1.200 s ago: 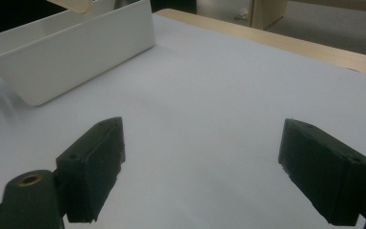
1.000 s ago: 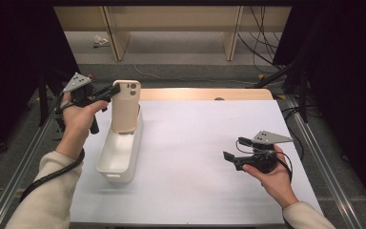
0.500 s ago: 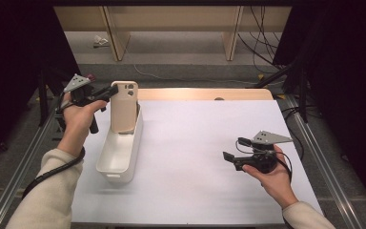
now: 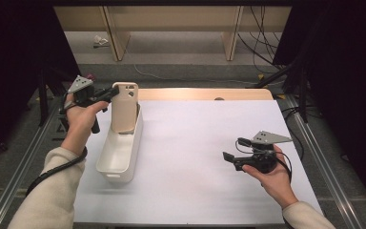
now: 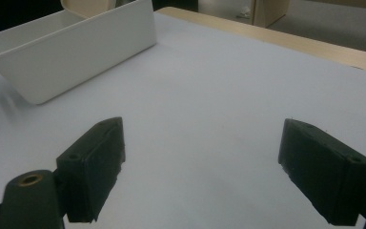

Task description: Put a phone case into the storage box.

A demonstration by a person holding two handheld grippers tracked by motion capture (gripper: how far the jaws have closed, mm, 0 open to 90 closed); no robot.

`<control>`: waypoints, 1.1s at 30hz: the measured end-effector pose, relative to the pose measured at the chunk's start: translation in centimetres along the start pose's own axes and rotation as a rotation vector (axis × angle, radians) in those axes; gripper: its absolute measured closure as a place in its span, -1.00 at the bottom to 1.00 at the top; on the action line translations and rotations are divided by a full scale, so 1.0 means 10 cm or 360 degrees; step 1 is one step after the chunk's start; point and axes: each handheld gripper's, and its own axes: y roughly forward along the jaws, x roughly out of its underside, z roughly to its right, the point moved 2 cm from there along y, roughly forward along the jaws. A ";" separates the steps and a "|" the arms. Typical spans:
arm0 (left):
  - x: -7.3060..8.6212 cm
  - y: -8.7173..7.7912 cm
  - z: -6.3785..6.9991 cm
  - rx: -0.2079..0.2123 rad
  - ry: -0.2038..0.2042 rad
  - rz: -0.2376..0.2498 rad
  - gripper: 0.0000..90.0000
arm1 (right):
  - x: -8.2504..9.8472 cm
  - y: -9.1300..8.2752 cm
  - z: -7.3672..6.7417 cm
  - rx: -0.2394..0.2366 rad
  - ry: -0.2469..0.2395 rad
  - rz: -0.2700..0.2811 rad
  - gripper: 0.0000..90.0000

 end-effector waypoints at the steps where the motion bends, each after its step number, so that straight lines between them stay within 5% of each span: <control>1: 0.00 0.01 0.00 0.0000 -0.0002 -0.0001 0.80 | 0.00 0.00 0.00 -0.0001 -0.0001 0.0002 -0.63; 33: 0.06 0.12 -0.10 -0.0080 0.0015 -0.0047 0.80 | 0.01 0.01 0.01 -0.0001 0.0005 -0.0002 -0.63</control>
